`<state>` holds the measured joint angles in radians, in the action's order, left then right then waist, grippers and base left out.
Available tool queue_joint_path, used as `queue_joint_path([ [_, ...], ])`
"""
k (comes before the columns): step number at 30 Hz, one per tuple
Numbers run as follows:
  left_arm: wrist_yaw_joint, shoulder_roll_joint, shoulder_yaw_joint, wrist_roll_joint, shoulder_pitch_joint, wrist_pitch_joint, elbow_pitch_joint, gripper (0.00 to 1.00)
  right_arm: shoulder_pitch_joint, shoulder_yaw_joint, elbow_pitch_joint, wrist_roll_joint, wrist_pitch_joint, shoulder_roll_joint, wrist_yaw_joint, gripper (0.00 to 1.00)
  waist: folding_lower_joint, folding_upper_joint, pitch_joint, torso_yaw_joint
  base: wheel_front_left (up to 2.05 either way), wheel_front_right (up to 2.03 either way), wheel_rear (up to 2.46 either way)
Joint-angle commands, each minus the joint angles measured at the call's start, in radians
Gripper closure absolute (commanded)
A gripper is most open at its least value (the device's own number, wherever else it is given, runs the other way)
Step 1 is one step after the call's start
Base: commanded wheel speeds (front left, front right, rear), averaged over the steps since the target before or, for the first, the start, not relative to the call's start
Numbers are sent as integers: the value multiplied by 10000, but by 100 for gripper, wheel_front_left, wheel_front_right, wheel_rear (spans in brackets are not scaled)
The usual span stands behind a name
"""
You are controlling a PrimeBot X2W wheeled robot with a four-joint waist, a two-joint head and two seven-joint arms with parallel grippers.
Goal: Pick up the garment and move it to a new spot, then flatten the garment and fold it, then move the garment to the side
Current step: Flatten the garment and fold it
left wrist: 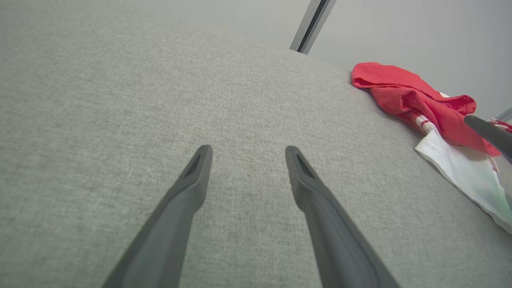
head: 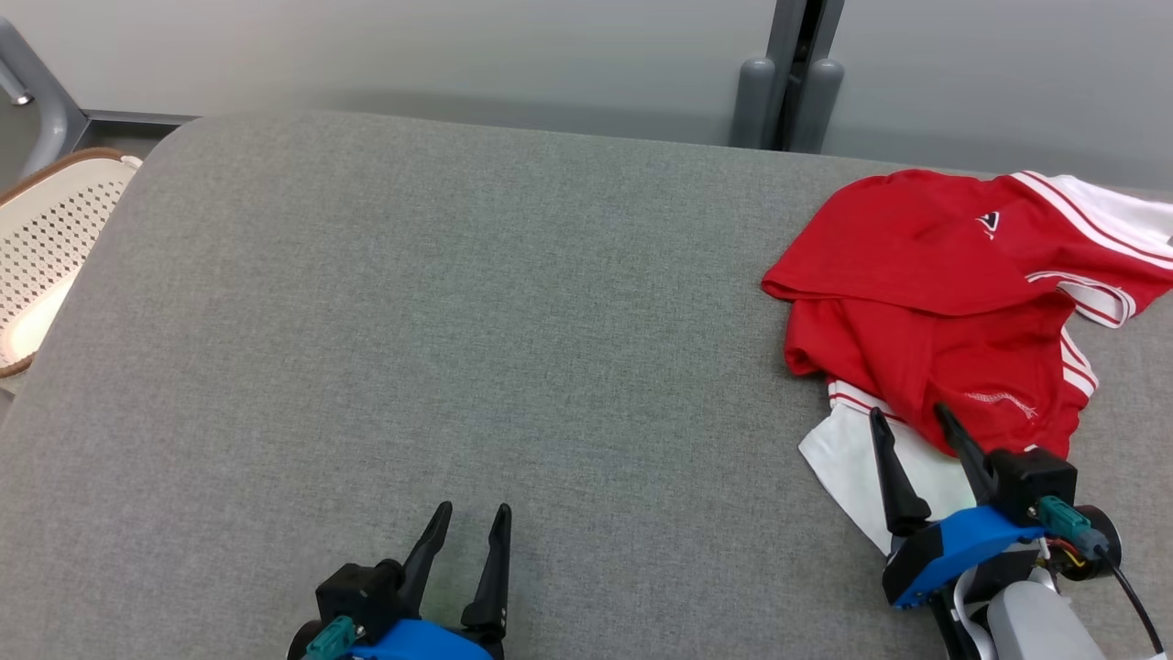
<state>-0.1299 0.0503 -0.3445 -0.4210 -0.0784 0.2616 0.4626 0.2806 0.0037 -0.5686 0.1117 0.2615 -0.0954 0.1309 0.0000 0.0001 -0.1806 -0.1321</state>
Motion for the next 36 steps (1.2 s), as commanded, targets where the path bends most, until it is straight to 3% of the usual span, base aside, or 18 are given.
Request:
queue_joint_path([
  [1, -16, 5, -3, 3, 85, 49, 4, 0, -146, 28, -41, 13, 44, -37, -3, 0, 0, -1, -1, -20, 0, 0, 0],
  [6, -16, 3, 25, 26, 165, 49, 27, 0, -23, -234, -232, -360, 44, -105, -3, 1, 0, -1, -10, -142, 0, 0, 0],
  [7, -16, 3, 20, 32, 181, 49, 31, 0, 37, -299, -303, -440, 44, -84, -3, 17, 0, -1, -15, -168, 0, 0, 0],
  [9, -16, 5, -7, 45, 191, 49, 48, 0, 182, -377, -530, -603, 44, -63, -3, 77, 0, -1, -27, -226, 0, 0, 0],
  [10, -16, 3, -26, 42, 182, 49, 56, 0, 261, -414, -646, -634, 43, -37, -3, 100, 0, -1, -34, -264, 0, 0, 0],
  [16, -16, 3, -134, -67, 9, 49, 47, 0, 984, -426, -578, -807, 44, -113, -3, 100, 0, -1, -65, -513, 0, 0, 0],
  [20, -16, 3, -288, -147, -90, 49, 30, 0, 1829, 196, -228, -856, 44, -123, -2, 100, 0, -1, -53, -831, 0, 0, 0],
  [24, -16, 3, -440, -218, -16, 49, 56, 0, 2898, 1715, -338, -951, 44, 103, -2, 100, 0, -1, 45, -1309, 0, 0, 0],
  [29, -16, 3, -595, -286, 176, 49, 198, 0, 3942, 4222, -1481, -780, -215, 375, -3, 100, 0, -1, 99, -1934, 0, 0, 0],
  [30, -16, 2, -640, -306, 217, 48, 238, 0, 4078, 4755, -1760, -692, -302, 399, -2, 75, 0, -1, 98, -2033, 0, 0, 0],
  [31, -16, 2, -700, -317, 250, 49, 269, 0, 4137, 5358, -2034, -517, -438, 418, -2, 15, 0, -1, 94, -2119, 0, 0, 0],
  [32, -16, 2, -733, -335, 273, 48, 295, 0, 4119, 5979, -2152, -81, -591, 435, -2, 15, 0, -1, 93, -2181, 0, 0, 0],
  [33, -16, 2, -739, -349, 291, 49, 305, 0, 4122, 6503, -2141, 235, -689, 437, -5, 0, 0, -1, 91, -2212, 0, 0, 0],
  [36, -16, 2, -642, -367, 329, 49, 283, 0, 4090, 7628, -1875, 1103, -528, 413, -3, 0, 0, -1, 78, -2126, 0, 0, 0],
])
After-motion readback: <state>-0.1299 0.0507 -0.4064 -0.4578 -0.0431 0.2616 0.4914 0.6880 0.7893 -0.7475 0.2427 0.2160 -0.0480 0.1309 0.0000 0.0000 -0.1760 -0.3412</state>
